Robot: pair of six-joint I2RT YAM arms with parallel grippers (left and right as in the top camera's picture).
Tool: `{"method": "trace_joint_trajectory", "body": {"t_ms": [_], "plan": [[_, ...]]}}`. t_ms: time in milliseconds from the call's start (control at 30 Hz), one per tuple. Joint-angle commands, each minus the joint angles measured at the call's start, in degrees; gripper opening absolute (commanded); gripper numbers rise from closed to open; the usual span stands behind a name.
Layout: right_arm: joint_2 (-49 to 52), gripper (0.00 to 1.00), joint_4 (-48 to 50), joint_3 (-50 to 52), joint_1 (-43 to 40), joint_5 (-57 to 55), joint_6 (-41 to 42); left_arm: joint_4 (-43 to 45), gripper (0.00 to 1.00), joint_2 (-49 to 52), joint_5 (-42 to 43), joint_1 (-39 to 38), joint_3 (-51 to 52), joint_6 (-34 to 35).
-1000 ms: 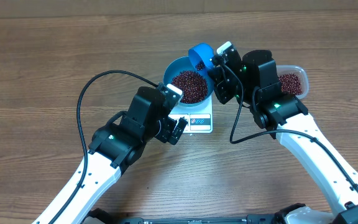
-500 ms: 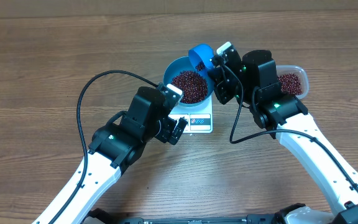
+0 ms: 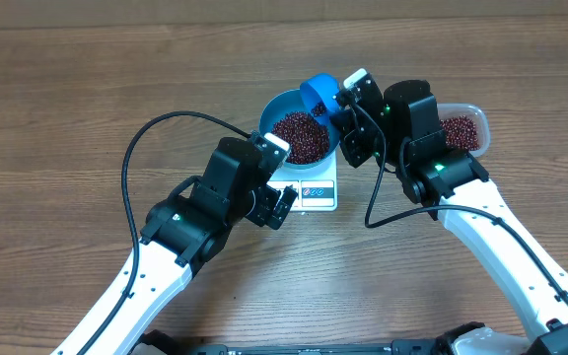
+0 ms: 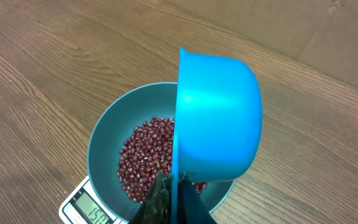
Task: Scoop item into bowl and weigh 150g on scale
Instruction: 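Keep trickling beans from the scoop until the scale reads 150 g, then carry the blue scoop with the right gripper back to the bean tub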
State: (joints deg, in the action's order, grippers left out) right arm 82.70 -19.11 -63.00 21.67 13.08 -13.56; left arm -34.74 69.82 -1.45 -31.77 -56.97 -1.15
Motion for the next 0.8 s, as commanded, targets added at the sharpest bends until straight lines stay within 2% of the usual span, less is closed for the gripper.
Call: {"method": "trace_joint_trajectory", "body": {"t_ms": [0,267,433,667,767], "plan": [[0.4,0.04,0.3,-1.4,-0.4,-0.1,0.1,0.0,1.00,0.2,0.9,0.3,0.1,0.7],[0.4,0.04,0.3,-1.4,-0.4,0.3,0.9,0.0,0.99,0.2,0.9,0.3,0.1,0.7],[0.4,0.04,0.6,-1.4,-0.4,0.3,11.8,0.0,0.99,0.2,0.9,0.3,0.1,0.7],[0.4,0.04,2.8,-1.4,-0.4,0.3,33.2,0.0,0.99,0.2,0.9,0.3,0.1,0.7],[0.3,0.04,5.2,-1.5,-0.5,0.3,37.2,0.0,0.99,0.2,0.9,0.3,0.1,0.7]]}}
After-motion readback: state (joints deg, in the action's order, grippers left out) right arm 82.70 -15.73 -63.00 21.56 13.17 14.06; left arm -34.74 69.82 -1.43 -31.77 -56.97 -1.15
